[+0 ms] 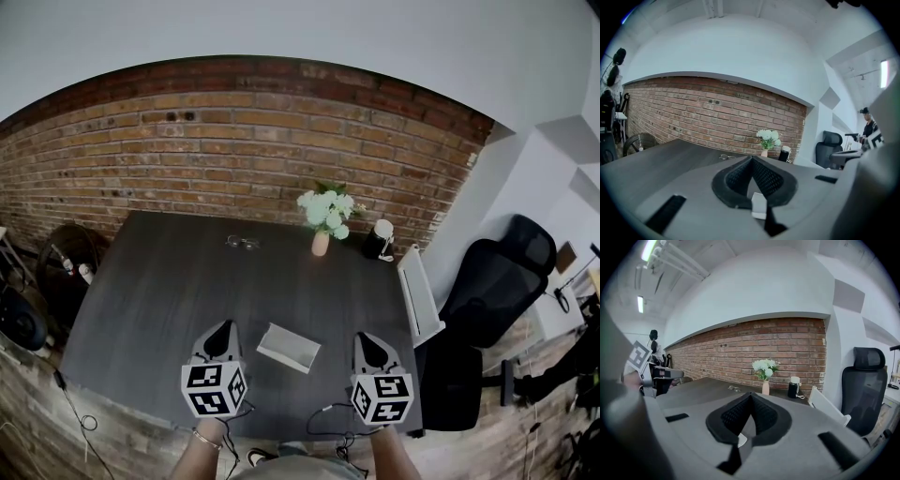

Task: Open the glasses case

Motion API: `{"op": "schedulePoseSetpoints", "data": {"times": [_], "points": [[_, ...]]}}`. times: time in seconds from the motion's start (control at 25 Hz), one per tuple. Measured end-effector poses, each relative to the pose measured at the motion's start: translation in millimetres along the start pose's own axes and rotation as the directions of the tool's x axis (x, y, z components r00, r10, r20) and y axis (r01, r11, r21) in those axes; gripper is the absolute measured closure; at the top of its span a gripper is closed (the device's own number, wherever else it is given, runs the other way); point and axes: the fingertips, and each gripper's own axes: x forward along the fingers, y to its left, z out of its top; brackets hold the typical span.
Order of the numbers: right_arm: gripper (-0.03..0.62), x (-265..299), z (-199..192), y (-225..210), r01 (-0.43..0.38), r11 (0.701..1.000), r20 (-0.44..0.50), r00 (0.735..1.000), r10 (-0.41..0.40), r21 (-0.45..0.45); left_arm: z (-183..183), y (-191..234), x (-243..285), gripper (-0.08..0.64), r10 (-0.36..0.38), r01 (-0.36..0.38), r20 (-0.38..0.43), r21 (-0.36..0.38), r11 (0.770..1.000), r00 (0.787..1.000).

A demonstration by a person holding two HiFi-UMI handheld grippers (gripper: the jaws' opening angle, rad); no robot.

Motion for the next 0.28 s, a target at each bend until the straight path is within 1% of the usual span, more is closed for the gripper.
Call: {"op": "schedulePoseSetpoints", "data": {"times": [0.28], "points": [[0.591, 2.6, 2.0, -2.0, 0.000, 1.000, -0.001, 1.000, 0.000, -0.004, -0.9, -2.2, 4.7, 0.565, -0.010, 0.010, 0.000, -0.014, 1.000, 1.000]]}}
